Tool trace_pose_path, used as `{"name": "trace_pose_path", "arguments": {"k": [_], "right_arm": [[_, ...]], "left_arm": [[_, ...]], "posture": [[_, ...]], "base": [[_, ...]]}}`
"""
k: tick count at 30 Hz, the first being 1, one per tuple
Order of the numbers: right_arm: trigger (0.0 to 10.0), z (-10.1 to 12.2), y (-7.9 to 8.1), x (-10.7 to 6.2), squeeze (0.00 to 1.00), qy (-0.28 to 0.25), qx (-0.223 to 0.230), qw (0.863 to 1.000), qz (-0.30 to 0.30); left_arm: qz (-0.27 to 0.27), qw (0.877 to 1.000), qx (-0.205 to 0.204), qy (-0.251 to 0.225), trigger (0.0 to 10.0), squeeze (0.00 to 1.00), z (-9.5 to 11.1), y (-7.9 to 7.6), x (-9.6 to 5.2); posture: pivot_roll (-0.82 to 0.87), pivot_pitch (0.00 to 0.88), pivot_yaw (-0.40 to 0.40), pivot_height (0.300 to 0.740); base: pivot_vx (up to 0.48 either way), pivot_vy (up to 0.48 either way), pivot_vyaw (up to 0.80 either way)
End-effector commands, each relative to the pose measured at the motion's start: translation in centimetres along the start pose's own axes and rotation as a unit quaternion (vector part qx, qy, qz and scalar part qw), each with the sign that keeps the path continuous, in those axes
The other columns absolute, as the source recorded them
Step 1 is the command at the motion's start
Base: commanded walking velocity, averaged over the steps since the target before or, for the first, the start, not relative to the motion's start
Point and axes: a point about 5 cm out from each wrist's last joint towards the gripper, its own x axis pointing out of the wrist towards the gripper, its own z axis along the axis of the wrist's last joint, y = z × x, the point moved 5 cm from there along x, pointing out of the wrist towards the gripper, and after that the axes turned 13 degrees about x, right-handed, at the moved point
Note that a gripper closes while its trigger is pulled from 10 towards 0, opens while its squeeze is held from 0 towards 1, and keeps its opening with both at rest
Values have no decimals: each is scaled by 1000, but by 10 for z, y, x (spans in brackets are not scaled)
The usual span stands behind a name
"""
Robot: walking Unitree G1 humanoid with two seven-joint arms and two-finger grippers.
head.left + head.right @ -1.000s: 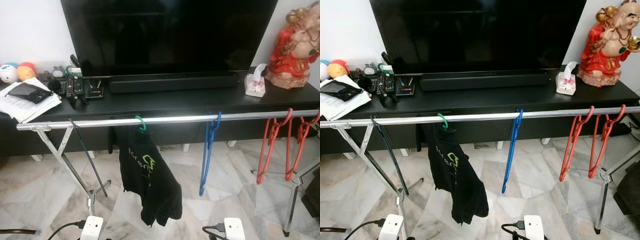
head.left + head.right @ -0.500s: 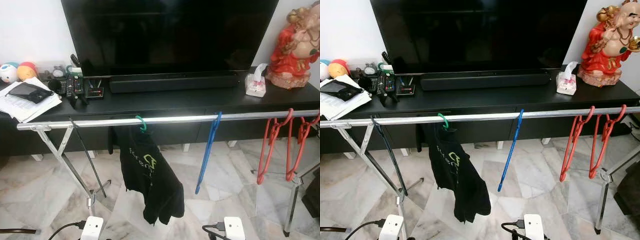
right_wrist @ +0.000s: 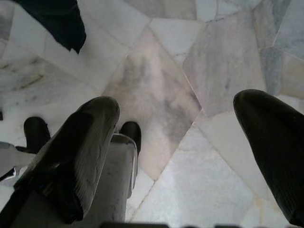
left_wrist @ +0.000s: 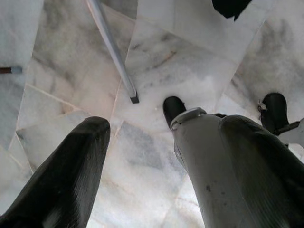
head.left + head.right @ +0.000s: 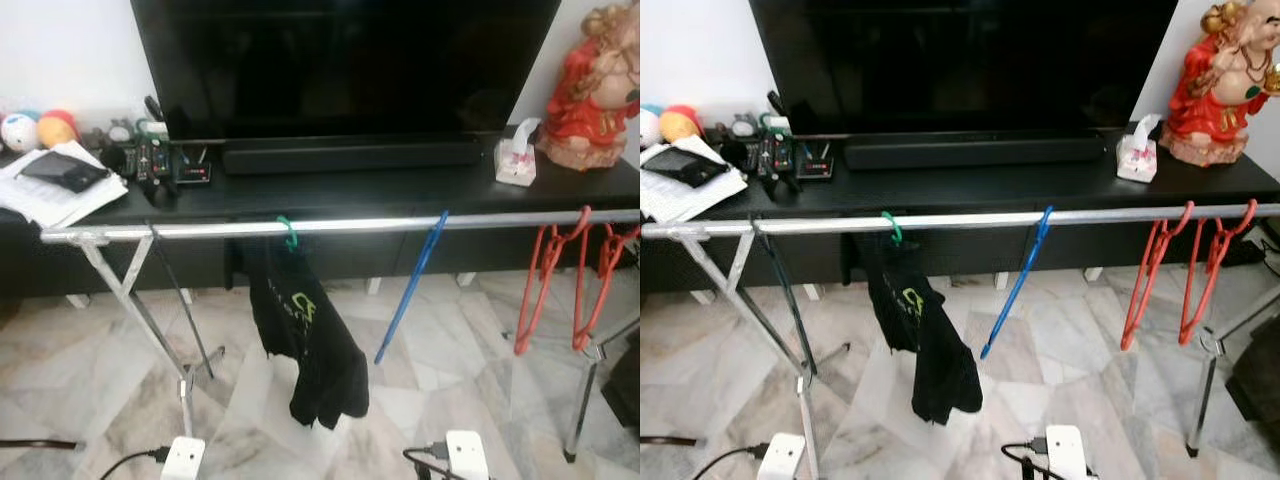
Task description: Hang hanger
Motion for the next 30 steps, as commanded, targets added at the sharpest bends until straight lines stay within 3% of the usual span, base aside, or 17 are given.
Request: {"name": "trace_pose_path", "arguments": {"k": [1, 30], "right_arm": [[10000, -3, 0, -1, 0, 3, 2, 1000, 2], [10000, -8, 1, -2, 0, 7, 7, 1000, 6]], "left_arm": [[-3, 1000, -1, 17, 10000, 0, -9, -1, -1], [-4, 1000, 4, 21, 10000, 0, -12, 2, -2]], "posture": [[-88, 0, -22, 740], [-85, 0, -10, 740]], "base": [[-311, 0, 0], [-313, 0, 0]]}}
